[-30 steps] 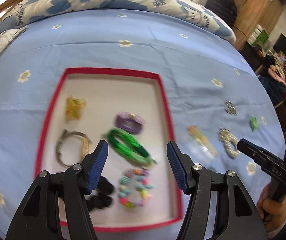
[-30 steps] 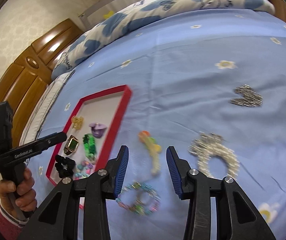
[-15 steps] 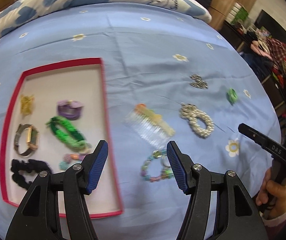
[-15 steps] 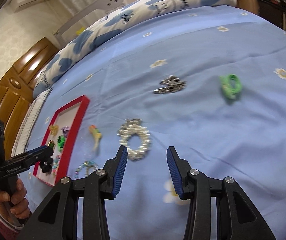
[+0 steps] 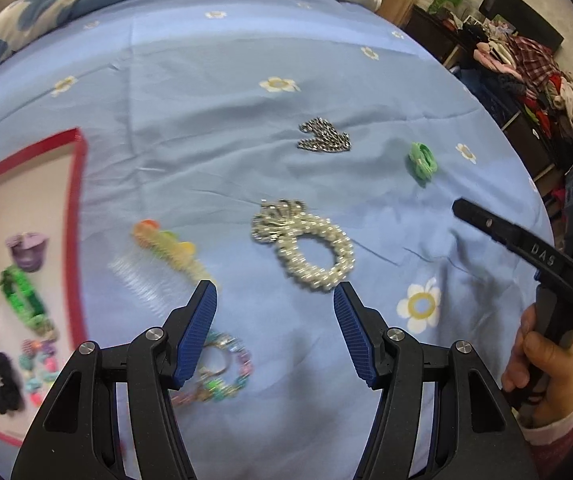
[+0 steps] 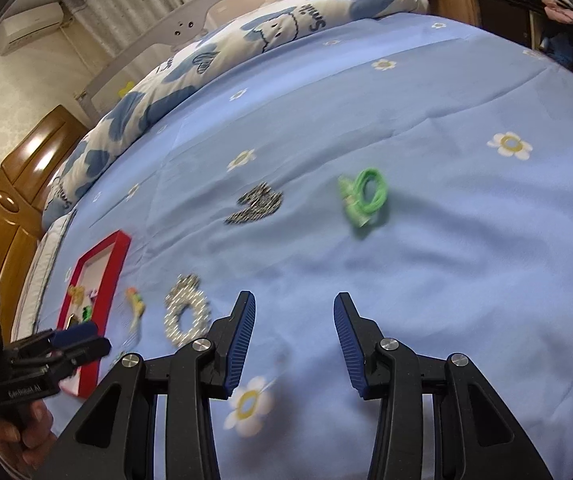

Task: Organize jewelry
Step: 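Grasp the pearl crown bracelet with the left tool while the right tool grasps the green hair tie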

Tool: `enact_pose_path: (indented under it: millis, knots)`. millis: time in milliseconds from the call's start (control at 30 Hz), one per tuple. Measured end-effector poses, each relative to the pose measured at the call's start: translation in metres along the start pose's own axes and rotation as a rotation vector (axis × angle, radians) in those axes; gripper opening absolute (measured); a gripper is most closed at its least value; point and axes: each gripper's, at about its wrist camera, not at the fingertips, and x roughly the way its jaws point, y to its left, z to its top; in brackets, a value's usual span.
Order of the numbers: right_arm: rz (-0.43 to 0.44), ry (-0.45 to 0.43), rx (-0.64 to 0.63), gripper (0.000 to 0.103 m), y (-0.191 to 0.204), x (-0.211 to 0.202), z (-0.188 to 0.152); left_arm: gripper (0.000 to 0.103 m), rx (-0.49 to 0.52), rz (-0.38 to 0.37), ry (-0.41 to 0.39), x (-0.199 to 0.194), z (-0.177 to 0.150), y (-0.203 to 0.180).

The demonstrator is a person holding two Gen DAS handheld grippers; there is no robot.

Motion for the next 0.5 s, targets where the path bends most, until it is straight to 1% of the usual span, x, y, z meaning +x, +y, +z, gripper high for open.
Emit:
enact_pose_path:
  millis: [67, 167, 333, 433, 500]
  knots:
    - [-0.008, -0.014, 0.006, 0.043, -0.006, 0.002, 0.007, 0.060, -0.002, -0.003, 0.018, 0.011, 0.005, -0.006]
    - [-0.025, -0.025, 0.014, 0.043, -0.015, 0.009, 0.018, 0.060, 0.005, 0.019, 0.039, 0.027, 0.010, -0.013]
    - [-0.031, -0.036, 0.039, 0.044, -0.028, 0.023, 0.036, 0.059, -0.005, 0.040, 0.071, 0.046, 0.015, -0.012]
    - [-0.051, -0.028, 0.031, 0.044, -0.030, 0.035, 0.044, 0.049, -0.017, 0.030, 0.090, 0.055, 0.016, -0.009]
    - [-0.056, -0.017, 0.038, 0.044, -0.033, 0.043, 0.046, 0.046, -0.016, 0.034, 0.091, 0.059, 0.017, -0.008]
